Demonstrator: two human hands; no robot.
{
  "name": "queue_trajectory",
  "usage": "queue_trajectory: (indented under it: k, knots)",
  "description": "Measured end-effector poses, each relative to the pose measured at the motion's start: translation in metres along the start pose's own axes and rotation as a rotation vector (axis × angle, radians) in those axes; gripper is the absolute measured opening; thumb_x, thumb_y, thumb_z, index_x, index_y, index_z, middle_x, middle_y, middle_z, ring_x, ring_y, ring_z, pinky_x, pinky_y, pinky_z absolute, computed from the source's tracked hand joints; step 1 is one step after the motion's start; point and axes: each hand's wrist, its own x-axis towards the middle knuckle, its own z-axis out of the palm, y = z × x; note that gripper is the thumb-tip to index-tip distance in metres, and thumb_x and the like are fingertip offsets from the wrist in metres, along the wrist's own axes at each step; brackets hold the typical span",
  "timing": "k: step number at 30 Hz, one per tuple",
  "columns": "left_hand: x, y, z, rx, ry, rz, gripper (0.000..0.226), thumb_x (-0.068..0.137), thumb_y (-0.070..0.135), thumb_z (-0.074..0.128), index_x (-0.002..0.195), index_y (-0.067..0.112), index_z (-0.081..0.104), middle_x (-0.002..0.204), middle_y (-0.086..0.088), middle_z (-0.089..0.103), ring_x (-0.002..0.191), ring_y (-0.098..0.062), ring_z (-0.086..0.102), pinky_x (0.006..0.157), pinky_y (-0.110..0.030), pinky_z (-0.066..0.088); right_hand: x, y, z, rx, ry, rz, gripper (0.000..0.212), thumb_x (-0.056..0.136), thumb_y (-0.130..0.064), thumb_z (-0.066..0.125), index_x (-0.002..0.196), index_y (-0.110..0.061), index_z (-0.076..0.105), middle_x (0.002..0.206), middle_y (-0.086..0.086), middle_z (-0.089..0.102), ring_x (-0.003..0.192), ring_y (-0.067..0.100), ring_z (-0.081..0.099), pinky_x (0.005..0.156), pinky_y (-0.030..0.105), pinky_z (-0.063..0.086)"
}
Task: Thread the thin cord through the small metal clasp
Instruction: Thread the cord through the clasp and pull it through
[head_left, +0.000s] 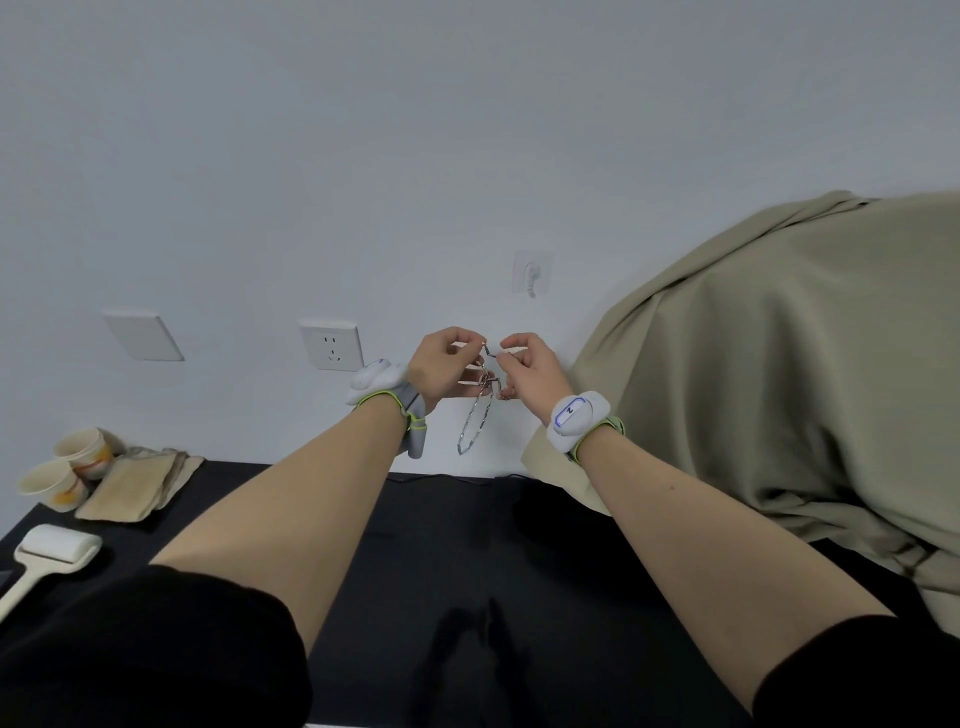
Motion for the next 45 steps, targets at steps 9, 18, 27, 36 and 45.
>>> queue_trajectory:
  k: [9, 18, 27, 36, 45]
  knots:
    - [0.005, -0.006, 0.003, 0.016, 0.054, -0.044, 0.011, 0.092, 0.006, 0.048, 0.095, 0.003, 0.058, 0.076, -0.010, 0.051, 0.063, -0.024, 0.058, 0.055, -0.026, 0.059, -0.008, 0.005, -0.007, -0.055, -0.130, -0.035, 0.015, 0.079, 0.000, 0.055, 0.078, -0.014, 0.060, 0.066, 0.006, 0.058, 0.062, 0.022, 0.055, 0.070, 0.030, 0.048]
    - [0.006, -0.003, 0.005, -0.083, 0.062, -0.062, 0.017, 0.088, 0.004, 0.055, 0.104, -0.002, 0.058, 0.078, -0.012, 0.057, 0.063, -0.023, 0.060, 0.052, -0.020, 0.058, -0.009, 0.003, -0.008, -0.256, -0.052, -0.122, 0.012, 0.075, -0.016, 0.068, 0.085, -0.009, 0.070, 0.075, 0.002, 0.066, 0.071, 0.018, 0.061, 0.075, 0.021, 0.048]
    - [0.009, -0.001, 0.003, -0.024, -0.018, -0.053, 0.037, 0.081, -0.015, 0.052, 0.116, -0.003, 0.055, 0.095, -0.015, 0.063, 0.077, -0.022, 0.063, 0.069, -0.020, 0.058, -0.002, 0.000, -0.011, -0.345, 0.057, -0.162, 0.011, 0.076, -0.021, 0.064, 0.080, -0.014, 0.071, 0.086, 0.003, 0.069, 0.082, 0.015, 0.061, 0.078, 0.022, 0.044]
    - [0.015, -0.006, 0.008, 0.212, 0.013, 0.058, 0.021, 0.077, -0.008, 0.063, 0.095, 0.003, 0.062, 0.074, -0.005, 0.059, 0.063, -0.020, 0.059, 0.061, -0.018, 0.056, 0.001, 0.001, -0.012, -0.331, 0.082, -0.162, 0.010, 0.074, -0.016, 0.064, 0.079, -0.012, 0.070, 0.097, 0.004, 0.065, 0.093, 0.020, 0.060, 0.084, 0.026, 0.043]
    - [0.020, -0.003, 0.011, 0.297, -0.065, 0.097, 0.023, 0.078, -0.006, 0.061, 0.072, 0.016, 0.057, 0.073, -0.003, 0.055, 0.064, -0.017, 0.059, 0.056, -0.015, 0.056, 0.003, 0.000, -0.017, -0.305, 0.025, -0.146, 0.008, 0.076, -0.012, 0.059, 0.076, -0.020, 0.060, 0.100, 0.000, 0.054, 0.104, 0.023, 0.055, 0.089, 0.026, 0.037]
